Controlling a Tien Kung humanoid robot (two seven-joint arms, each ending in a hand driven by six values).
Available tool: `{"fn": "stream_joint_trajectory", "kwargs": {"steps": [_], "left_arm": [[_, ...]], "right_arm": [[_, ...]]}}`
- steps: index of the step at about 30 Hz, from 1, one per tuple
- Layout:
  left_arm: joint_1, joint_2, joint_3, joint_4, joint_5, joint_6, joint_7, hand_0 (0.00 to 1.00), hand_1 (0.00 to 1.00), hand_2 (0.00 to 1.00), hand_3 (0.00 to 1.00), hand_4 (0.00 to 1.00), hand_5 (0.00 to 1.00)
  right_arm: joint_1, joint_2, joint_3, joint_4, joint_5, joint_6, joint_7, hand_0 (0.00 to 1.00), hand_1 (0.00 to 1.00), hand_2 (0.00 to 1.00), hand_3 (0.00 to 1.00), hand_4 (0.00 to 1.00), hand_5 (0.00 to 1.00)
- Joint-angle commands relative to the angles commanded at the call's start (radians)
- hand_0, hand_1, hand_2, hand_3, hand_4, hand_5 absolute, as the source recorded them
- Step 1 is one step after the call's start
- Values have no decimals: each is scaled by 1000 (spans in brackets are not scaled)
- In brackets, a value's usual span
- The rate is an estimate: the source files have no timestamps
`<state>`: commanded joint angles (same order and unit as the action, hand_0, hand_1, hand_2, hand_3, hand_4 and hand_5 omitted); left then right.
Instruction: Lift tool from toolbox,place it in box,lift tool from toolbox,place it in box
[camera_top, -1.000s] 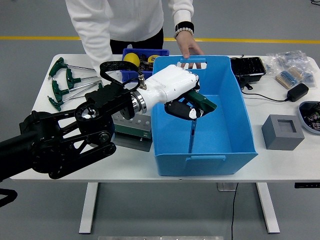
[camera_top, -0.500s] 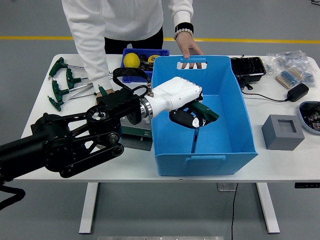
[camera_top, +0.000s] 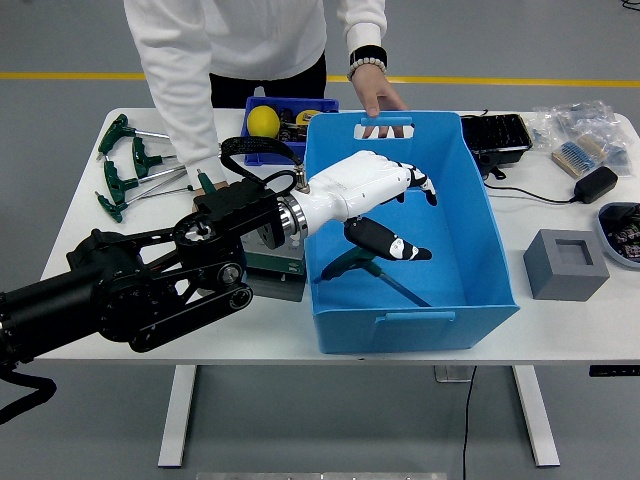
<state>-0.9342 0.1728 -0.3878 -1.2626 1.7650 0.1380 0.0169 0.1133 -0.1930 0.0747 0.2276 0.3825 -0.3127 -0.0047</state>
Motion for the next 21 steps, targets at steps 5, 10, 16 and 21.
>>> {"fn": "stream_joint_trajectory", "kwargs": {"steps": [5, 10, 16, 21], "left_arm": [[3, -4, 0, 0, 1, 16, -13, 598, 655, 800, 666, 921, 635], [9, 2, -19, -1, 15, 8, -3, 593, 656, 790, 659, 921, 631], [29, 28, -92, 23, 54, -24, 39, 571, 598, 682, 640, 914, 643], [70, 54, -206, 40, 95, -59, 103, 551, 538, 625, 631, 905, 663]], "right_arm": [[-1, 0, 1, 0, -2, 0, 0, 699, 670, 733, 559, 796, 691], [-3, 1, 2, 0, -3, -1, -1, 699, 670, 732, 559, 796, 691], [-5, 2, -1, -1, 5, 0, 0, 699, 670, 732, 559, 796, 690], [-5, 4, -7, -1, 17, 2, 3, 699, 670, 732, 559, 796, 690]]}}
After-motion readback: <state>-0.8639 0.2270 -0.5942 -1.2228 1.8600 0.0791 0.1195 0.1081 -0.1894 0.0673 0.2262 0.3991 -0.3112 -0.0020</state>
